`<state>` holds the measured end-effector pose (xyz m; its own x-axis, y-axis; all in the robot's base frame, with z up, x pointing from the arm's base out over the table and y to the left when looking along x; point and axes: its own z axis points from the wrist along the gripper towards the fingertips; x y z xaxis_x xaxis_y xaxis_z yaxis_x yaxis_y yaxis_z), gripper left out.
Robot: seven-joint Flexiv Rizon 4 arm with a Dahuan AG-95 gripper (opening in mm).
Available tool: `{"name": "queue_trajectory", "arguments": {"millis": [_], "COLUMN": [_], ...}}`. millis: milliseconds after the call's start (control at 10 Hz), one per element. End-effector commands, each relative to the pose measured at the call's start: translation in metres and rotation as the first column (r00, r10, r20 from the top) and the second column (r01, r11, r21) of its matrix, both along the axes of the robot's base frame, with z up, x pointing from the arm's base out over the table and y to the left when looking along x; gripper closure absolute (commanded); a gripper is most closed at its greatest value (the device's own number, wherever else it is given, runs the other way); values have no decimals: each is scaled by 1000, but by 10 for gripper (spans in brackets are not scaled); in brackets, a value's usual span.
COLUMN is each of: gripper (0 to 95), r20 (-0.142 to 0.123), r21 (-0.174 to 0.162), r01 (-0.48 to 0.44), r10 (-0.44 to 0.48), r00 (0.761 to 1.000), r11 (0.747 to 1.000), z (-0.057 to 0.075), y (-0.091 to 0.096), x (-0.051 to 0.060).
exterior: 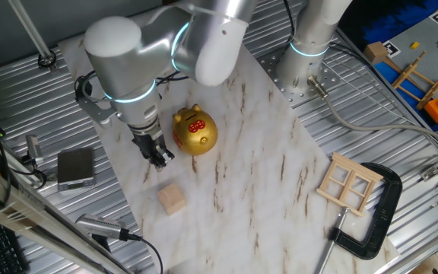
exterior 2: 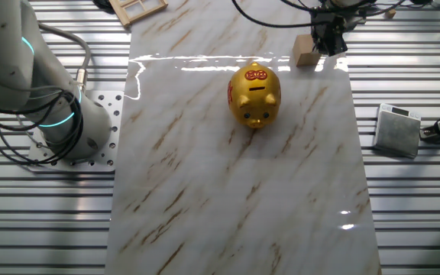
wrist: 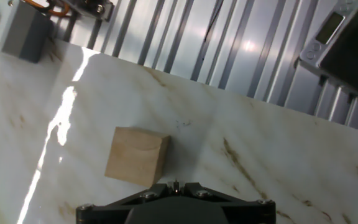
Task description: Drop coins into a piggy bank
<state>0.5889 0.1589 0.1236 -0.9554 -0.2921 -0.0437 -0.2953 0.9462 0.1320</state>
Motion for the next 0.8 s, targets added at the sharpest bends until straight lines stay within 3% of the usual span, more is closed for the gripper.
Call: {"name": "queue_trajectory", "arguments": {"millis": [100, 300, 800], "gripper": [950, 950, 950], "r20": [5, 1, 0], "r21": [-6, -23, -23], "r01": [72, 103, 102], "r10": [-72, -103, -102], "r00": [997, 995, 995], "r11": [997, 994, 994], "z": [0, 0, 0], "y": [-1, -1, -1], "x": [0, 0, 0]}}
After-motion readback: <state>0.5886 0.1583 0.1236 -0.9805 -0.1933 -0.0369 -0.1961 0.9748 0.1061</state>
